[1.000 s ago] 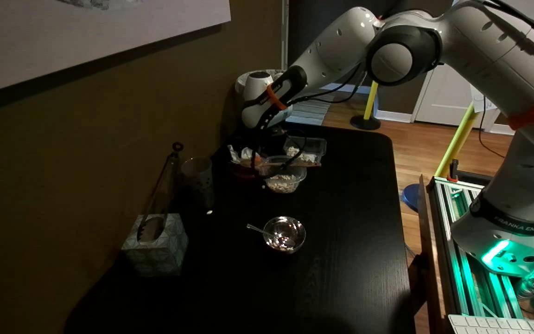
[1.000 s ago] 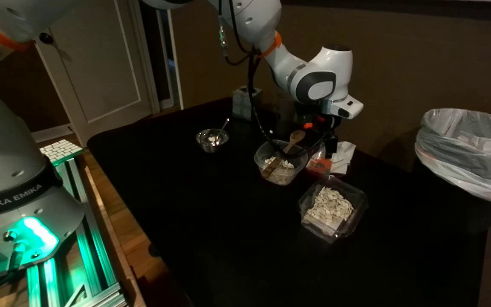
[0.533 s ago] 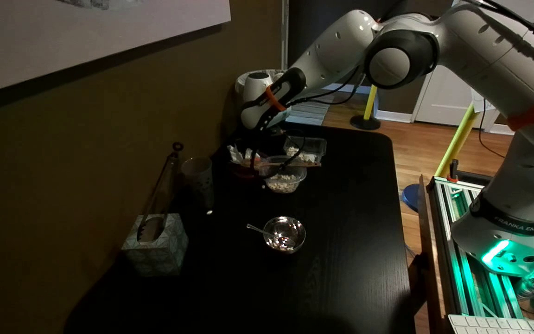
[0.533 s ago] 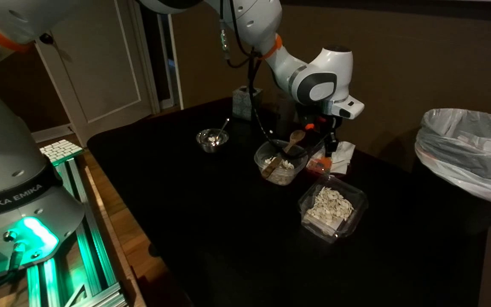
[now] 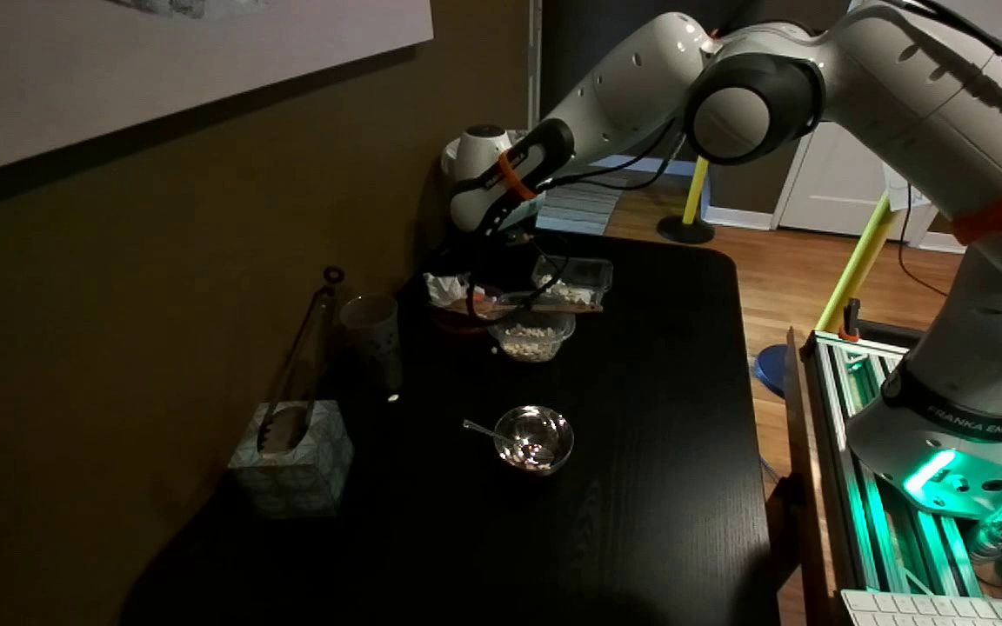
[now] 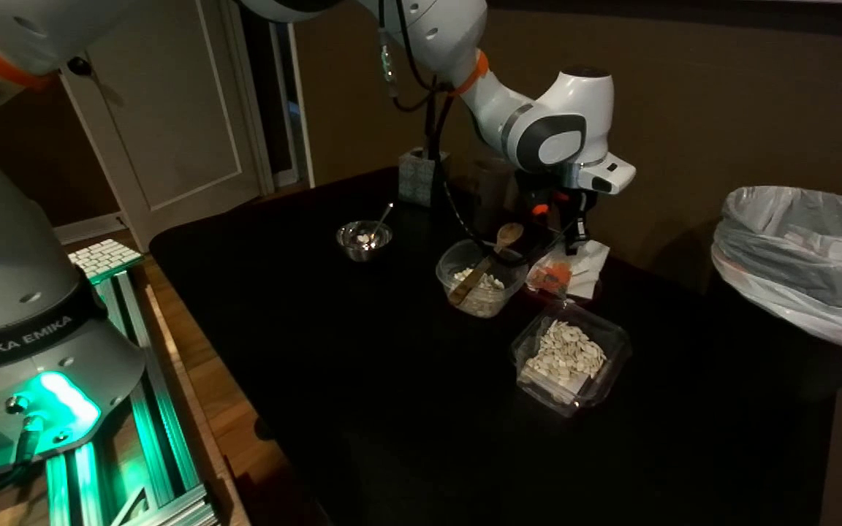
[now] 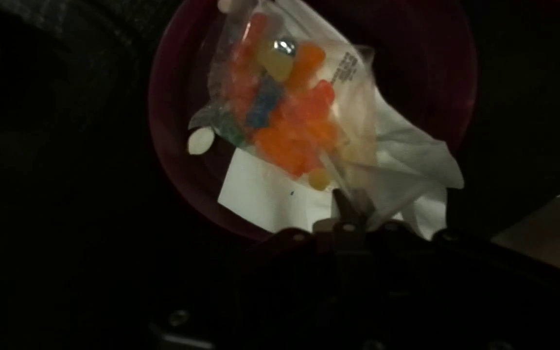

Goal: Pick up the clear packet with orange substance in it and put it in the silver bowl

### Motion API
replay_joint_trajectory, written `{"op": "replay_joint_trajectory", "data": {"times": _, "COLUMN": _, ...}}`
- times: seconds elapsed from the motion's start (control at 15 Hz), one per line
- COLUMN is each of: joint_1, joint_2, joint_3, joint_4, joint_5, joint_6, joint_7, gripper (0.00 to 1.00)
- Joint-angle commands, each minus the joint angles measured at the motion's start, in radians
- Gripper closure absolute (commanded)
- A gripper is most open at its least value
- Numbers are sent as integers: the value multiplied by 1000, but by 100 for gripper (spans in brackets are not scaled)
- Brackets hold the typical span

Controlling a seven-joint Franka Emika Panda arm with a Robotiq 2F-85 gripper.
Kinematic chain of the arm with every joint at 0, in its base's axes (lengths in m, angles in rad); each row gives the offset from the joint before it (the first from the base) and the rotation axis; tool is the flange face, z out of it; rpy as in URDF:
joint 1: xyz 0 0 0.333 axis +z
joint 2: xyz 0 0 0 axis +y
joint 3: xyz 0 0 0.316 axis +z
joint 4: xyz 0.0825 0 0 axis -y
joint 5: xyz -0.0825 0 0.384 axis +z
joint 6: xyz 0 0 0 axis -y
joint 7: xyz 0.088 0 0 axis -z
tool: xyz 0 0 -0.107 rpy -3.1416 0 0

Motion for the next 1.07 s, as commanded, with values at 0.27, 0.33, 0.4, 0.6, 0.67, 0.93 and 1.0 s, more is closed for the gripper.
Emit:
{"op": "replay_joint_trajectory", "data": {"times": 0.27, "joint_1": -77, "joint_2": -83, "joint_3": 57, "joint_4": -34, "joint_5": 46, "joint_6": -17, "joint_7": -21, "gripper": 100}}
{"op": "replay_joint_trajectory", "data": {"times": 0.33, "joint_1": -90, "joint_2": -98, "joint_3": 70, "joint_4": -44, "joint_5": 59, "joint_6": -8, "joint_7": -24, "gripper": 100}}
{"op": "replay_joint_trajectory", "data": {"times": 0.4, "joint_1": -105, "joint_2": -111, "joint_3": 85, "joint_4": -50, "joint_5": 74, "joint_6": -9, "joint_7": -35, "gripper": 100}}
{"op": "replay_joint_trajectory", "data": {"times": 0.6, "joint_1": -167, "joint_2": -161, "joint_3": 164, "joint_4": -76, "joint_5": 147, "joint_6": -21, "joint_7": -100, "gripper": 100}}
{"op": "replay_joint_trajectory", "data": {"times": 0.67, "joint_1": -190, "joint_2": -178, "joint_3": 195, "joint_4": -84, "joint_5": 182, "joint_6": -17, "joint_7": -130, "gripper": 100}}
{"op": "replay_joint_trajectory", "data": {"times": 0.93, "joint_1": -289, "joint_2": -250, "joint_3": 305, "joint_4": -125, "joint_5": 315, "joint_6": -15, "joint_7": -289, "gripper": 100}}
{"op": "replay_joint_trajectory", "data": {"times": 1.0, "joint_1": -317, "joint_2": -275, "joint_3": 333, "joint_4": -151, "joint_5": 355, "joint_6": -13, "joint_7": -337, "gripper": 100}}
